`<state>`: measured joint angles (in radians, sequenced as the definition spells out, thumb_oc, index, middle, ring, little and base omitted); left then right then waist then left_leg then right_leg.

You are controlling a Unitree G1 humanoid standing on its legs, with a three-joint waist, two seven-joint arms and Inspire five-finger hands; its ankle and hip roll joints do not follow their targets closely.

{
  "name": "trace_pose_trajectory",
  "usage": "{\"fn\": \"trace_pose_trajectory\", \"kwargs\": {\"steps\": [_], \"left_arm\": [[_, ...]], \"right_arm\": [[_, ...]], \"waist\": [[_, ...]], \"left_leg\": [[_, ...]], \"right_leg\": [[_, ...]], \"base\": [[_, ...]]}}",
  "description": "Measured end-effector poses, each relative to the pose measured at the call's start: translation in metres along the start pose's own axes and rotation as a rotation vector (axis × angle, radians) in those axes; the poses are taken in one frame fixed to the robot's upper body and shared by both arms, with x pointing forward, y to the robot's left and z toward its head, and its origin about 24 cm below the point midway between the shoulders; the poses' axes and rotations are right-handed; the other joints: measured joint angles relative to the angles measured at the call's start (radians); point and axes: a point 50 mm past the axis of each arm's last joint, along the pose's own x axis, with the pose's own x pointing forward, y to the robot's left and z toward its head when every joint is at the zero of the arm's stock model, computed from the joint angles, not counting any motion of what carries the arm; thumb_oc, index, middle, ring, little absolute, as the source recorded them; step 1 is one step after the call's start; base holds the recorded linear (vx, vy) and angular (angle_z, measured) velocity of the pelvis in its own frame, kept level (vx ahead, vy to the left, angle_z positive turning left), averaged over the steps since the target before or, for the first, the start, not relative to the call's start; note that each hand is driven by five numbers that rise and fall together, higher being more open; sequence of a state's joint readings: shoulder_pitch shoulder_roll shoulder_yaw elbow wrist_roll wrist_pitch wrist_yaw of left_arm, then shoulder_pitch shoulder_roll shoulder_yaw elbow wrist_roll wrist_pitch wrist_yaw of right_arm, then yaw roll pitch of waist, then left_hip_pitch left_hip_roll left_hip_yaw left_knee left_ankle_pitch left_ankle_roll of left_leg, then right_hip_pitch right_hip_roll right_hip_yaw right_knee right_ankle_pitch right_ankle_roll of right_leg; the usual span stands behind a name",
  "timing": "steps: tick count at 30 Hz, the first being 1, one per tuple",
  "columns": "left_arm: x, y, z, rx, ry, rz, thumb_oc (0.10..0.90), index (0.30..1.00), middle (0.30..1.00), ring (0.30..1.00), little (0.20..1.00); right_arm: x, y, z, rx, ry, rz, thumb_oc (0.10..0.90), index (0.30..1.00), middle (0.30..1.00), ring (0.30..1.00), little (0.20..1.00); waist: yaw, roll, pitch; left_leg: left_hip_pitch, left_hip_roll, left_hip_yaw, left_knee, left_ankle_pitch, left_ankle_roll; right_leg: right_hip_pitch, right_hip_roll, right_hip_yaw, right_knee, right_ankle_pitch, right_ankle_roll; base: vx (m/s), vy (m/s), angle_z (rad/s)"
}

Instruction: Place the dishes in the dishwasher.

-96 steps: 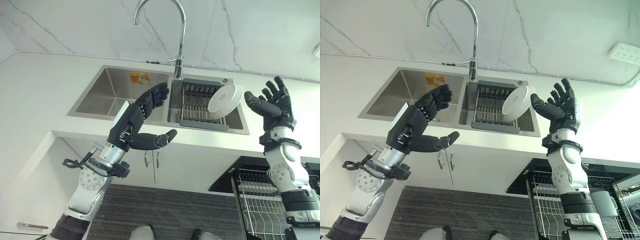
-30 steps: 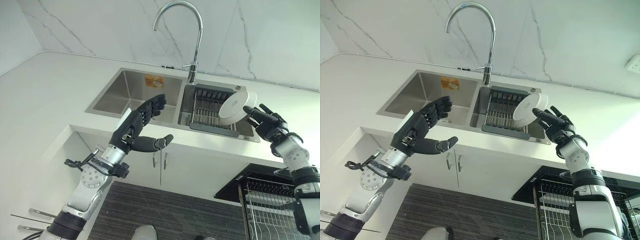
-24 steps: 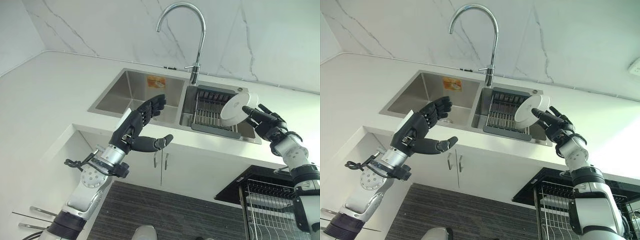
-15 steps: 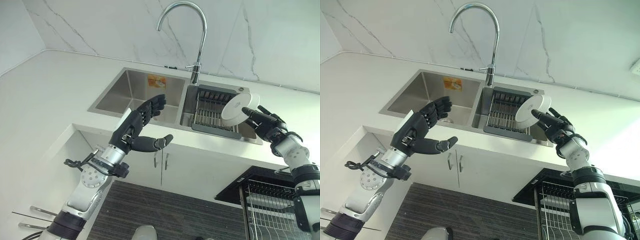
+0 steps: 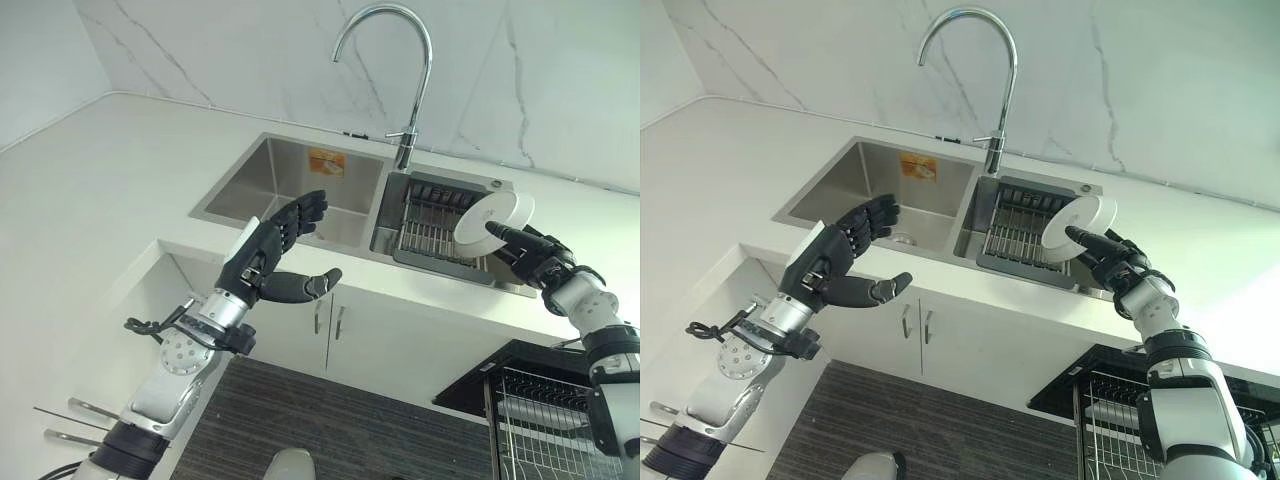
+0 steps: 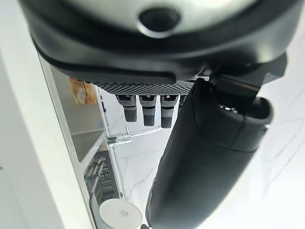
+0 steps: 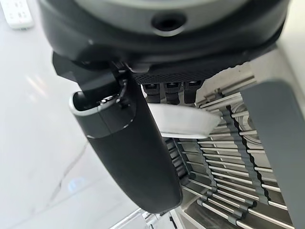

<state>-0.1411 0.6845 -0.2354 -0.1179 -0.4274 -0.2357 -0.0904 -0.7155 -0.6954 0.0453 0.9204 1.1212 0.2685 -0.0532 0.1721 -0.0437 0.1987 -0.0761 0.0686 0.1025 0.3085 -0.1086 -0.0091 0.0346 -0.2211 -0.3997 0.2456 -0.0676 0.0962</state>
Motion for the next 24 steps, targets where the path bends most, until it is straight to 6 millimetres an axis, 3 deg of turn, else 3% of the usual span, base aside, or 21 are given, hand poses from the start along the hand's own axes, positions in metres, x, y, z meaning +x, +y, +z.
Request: {"fn": "trace_pose_trajectory", "kwargs": {"steps": [22, 23, 24], "left_arm": [[-0.001, 0.002, -0.004, 0.003, 0.042, 0.006, 0.8, 0.9, 0.9, 0.9, 0.9], [-0.001, 0.002, -0.004, 0.003, 0.043, 0.01, 0.8, 0.9, 0.9, 0.9, 0.9], [-0.001, 0.002, -0.004, 0.004, 0.044, 0.012, 0.8, 0.9, 0.9, 0.9, 0.9]], "right_arm": [[0.001, -0.005, 0.006, 0.027, -0.033, -0.097, 0.8, 0.9, 0.9, 0.9, 0.9], [0.001, -0.006, 0.011, 0.042, -0.063, -0.118, 0.529, 0.493, 0.493, 0.493, 0.493], [0.001, -0.006, 0.013, 0.05, -0.078, -0.13, 0.4, 0.3, 0.3, 0.3, 0.3]], "waist": [[0.017, 0.002, -0.001], [0.021, 0.002, -0.001], [0.025, 0.003, -0.001]], "left_leg": [[0.007, -0.003, -0.027, -0.002, 0.003, -0.003], [0.007, -0.002, -0.028, -0.003, 0.003, -0.003], [0.006, -0.003, -0.03, -0.003, 0.003, -0.004]], "right_leg": [[0.023, 0.0, -0.025, 0.003, -0.016, 0.0], [0.023, 0.0, -0.025, 0.003, -0.016, 0.0], [0.024, 0.0, -0.027, 0.003, -0.017, 0.0]], "base": [[0.03, -0.017, 0.04], [0.03, -0.042, 0.03], [0.02, -0.038, 0.05]]}}
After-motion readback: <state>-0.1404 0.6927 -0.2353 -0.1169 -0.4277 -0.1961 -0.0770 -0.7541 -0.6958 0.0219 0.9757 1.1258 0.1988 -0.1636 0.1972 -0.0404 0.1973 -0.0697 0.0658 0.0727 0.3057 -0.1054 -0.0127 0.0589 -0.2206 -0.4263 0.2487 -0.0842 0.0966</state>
